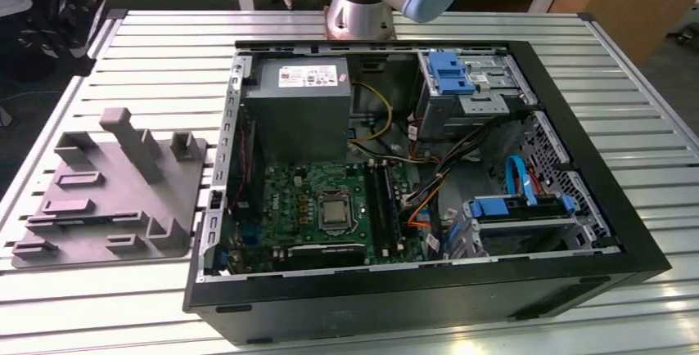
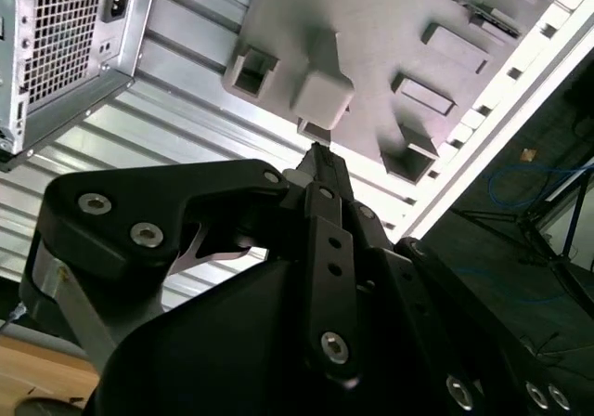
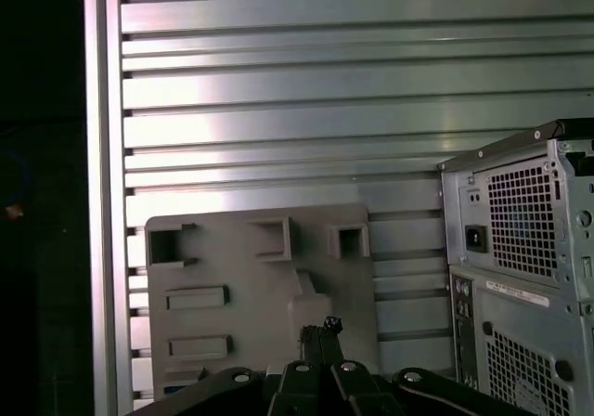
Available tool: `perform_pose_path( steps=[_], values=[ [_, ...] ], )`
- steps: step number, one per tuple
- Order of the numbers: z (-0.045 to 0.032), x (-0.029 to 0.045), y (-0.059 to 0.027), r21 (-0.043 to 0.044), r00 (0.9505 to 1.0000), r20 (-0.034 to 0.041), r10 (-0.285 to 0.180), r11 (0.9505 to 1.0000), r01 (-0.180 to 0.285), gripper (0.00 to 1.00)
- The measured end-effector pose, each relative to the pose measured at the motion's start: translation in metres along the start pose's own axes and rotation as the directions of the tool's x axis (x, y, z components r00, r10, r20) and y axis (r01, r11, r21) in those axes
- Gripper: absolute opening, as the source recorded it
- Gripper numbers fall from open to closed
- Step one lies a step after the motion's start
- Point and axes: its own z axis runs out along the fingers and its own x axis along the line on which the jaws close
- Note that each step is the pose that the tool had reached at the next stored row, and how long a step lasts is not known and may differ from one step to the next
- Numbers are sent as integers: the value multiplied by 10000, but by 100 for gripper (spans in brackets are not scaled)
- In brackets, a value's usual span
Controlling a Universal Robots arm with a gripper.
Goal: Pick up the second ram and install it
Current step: 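Reach for the second ram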
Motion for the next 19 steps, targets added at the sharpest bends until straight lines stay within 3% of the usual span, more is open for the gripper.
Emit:
perform_pose_path(
  steps=[7,19],
  values=[
    [27,182,-18,0,10000,0,1,10000,-1,10],
    [102,262,-157,0,10000,1,1,10000,-1,10]
  ],
)
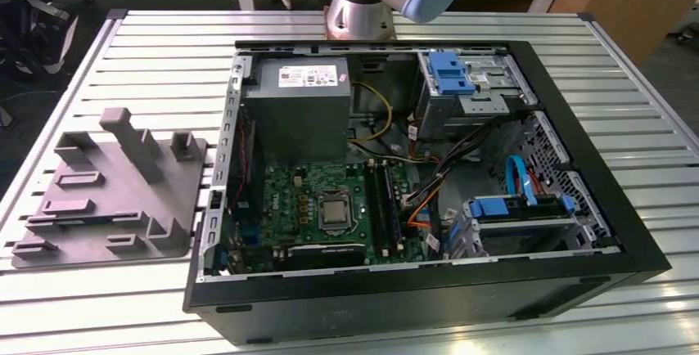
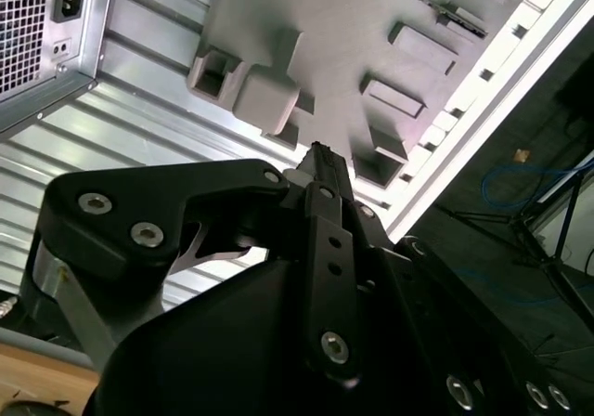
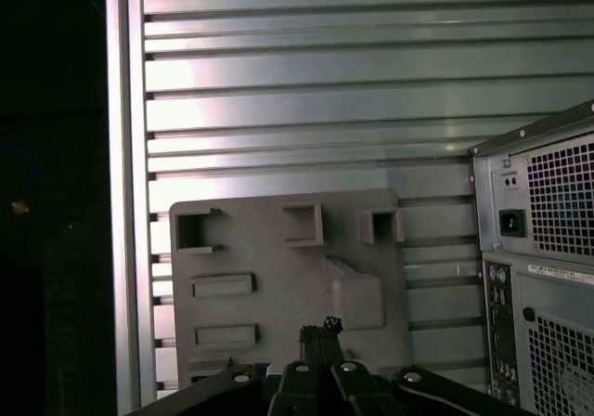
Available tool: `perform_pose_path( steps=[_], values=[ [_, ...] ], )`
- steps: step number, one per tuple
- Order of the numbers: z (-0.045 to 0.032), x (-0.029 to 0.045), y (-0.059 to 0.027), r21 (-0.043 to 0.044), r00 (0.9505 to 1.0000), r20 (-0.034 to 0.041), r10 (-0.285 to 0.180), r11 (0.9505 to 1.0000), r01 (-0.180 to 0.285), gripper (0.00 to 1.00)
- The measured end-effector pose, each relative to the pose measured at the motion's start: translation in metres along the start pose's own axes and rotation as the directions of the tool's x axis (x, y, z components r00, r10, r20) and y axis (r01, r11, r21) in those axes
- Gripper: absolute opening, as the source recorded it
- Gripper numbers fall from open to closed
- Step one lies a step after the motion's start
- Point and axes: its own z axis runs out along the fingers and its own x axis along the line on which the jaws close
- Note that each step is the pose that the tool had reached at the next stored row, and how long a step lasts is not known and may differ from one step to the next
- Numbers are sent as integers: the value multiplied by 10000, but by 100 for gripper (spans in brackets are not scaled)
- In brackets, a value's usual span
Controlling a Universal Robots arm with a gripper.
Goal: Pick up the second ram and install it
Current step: 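Reach for the second ram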
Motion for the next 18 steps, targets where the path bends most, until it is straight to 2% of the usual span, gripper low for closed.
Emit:
perform_pose_path(
  steps=[18],
  values=[
    [108,99,-260,-1,10000,1,0,10000,0,10]
  ],
)
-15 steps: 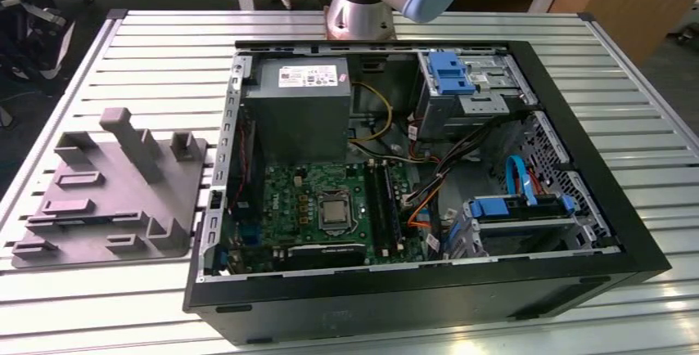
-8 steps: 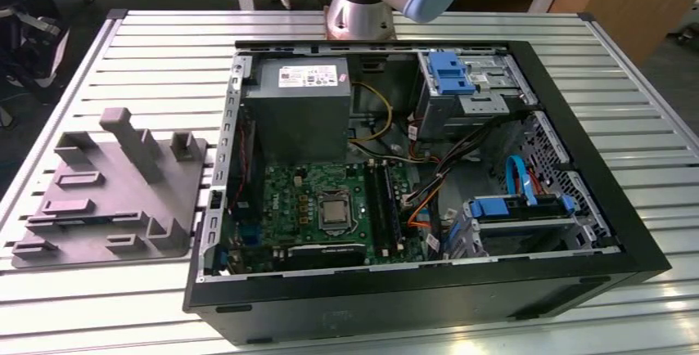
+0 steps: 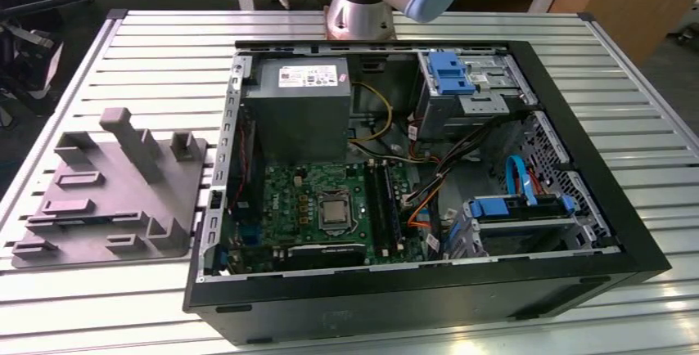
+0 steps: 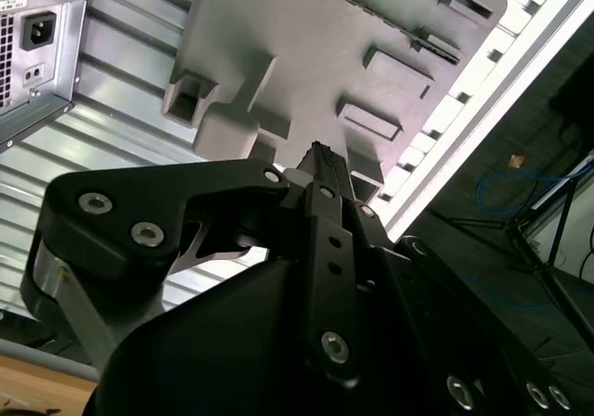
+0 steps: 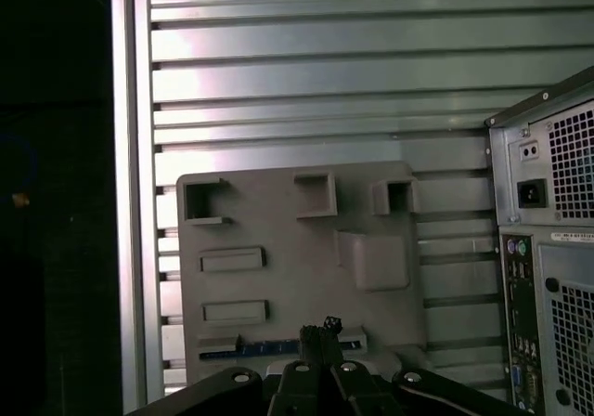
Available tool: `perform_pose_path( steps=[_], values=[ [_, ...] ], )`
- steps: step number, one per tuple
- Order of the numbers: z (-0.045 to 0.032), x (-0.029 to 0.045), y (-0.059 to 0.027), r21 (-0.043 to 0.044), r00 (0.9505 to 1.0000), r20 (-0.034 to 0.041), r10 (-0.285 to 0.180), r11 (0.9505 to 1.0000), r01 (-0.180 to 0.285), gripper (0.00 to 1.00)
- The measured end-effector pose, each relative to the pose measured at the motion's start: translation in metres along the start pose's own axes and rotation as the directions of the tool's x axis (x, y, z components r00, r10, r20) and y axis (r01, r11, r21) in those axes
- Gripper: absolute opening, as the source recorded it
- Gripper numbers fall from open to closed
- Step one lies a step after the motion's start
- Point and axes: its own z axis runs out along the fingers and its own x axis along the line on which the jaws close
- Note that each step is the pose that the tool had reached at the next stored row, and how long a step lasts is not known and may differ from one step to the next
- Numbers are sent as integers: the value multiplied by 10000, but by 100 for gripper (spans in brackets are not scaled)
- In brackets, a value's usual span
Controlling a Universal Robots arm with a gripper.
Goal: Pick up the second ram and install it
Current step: 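Reach for the second ram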
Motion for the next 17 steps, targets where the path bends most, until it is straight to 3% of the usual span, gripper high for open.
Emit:
perform_pose_path(
  steps=[17],
  values=[
    [83,66,-232,1,10000,0,0,10000,0,10]
  ],
)
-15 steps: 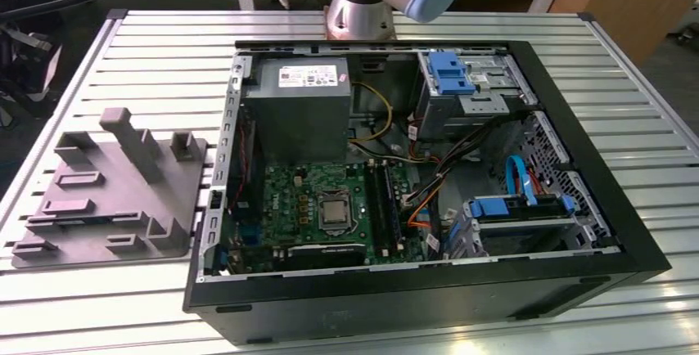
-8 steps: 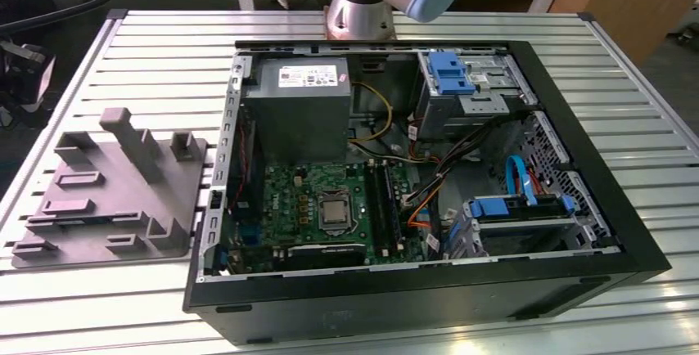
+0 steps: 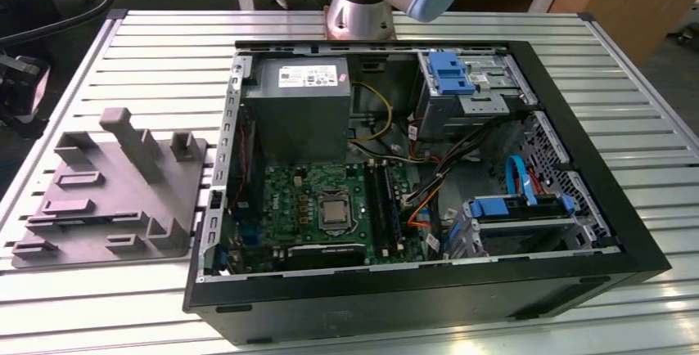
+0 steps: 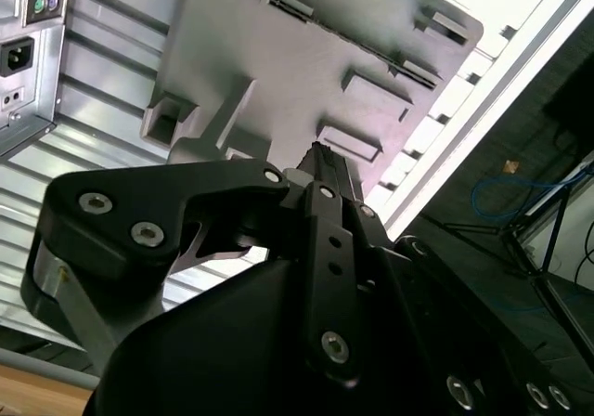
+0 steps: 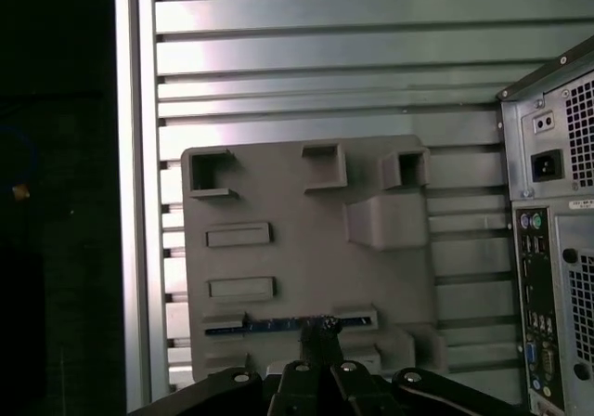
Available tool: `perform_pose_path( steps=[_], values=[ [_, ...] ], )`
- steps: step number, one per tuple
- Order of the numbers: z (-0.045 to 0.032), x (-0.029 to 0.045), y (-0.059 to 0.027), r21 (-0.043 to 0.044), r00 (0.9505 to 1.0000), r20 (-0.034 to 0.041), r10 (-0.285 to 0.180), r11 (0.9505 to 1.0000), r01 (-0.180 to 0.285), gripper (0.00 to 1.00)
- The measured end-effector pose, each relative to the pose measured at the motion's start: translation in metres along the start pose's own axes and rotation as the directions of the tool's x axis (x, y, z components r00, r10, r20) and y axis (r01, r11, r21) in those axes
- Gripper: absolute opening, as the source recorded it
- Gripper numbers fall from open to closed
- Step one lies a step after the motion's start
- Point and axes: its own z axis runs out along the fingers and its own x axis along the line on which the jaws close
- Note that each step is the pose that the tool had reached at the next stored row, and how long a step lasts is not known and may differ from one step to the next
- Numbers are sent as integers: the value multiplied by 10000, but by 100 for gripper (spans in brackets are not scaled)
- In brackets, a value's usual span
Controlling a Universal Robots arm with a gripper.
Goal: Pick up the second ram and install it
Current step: 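Reach for the second ram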
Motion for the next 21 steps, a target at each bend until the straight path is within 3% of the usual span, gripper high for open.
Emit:
perform_pose_path(
  steps=[21],
  values=[
    [71,27,-88,0,10000,0,0,10000,0,10]
  ],
)
